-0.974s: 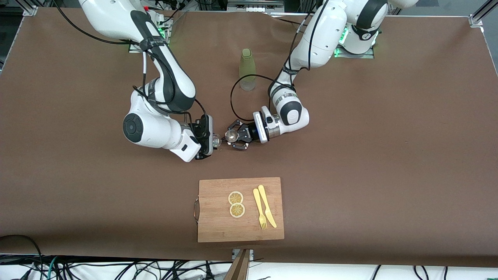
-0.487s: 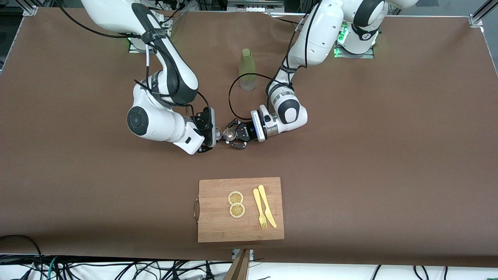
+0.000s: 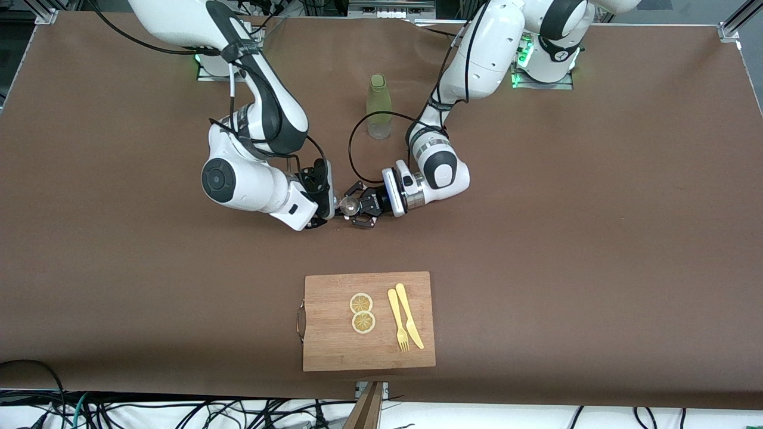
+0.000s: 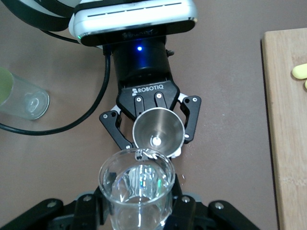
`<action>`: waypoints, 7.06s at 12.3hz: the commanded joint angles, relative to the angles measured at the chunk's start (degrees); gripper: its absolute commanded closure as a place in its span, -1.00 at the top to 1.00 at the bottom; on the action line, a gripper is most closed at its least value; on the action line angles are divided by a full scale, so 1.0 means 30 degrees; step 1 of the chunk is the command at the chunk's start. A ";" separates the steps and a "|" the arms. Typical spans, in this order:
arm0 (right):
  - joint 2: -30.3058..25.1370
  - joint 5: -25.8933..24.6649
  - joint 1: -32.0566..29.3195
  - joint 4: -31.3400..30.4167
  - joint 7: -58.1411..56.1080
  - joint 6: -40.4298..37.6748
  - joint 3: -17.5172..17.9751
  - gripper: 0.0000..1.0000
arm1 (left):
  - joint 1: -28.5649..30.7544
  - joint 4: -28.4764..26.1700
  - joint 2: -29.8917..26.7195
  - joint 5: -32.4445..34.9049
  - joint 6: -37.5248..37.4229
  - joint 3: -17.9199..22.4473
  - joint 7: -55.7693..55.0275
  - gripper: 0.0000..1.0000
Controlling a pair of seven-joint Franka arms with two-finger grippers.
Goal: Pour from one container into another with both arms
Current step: 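Tilt the glass with the right gripper, pouring into the held jigger, then tilt the glass upright and move both grippers apart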
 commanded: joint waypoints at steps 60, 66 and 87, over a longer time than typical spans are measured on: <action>-0.0757 0.0272 -0.1970 -0.0431 0.1251 0.0788 0.1076 -0.27 | -0.0959 0.0745 0.0402 -0.2710 0.0645 0.0931 0.0353 -1.00; -0.1607 0.3030 -0.5484 -0.0666 -0.0479 -0.1087 0.1896 -0.27 | -0.0959 0.0627 0.0402 -0.2710 0.0733 0.0931 0.0353 -1.00; 0.0320 1.0564 -1.4454 -0.5501 -1.9842 -0.5801 0.0788 -0.27 | 1.2246 -0.0369 -0.1092 1.0260 -0.3128 -0.3756 0.0149 -1.00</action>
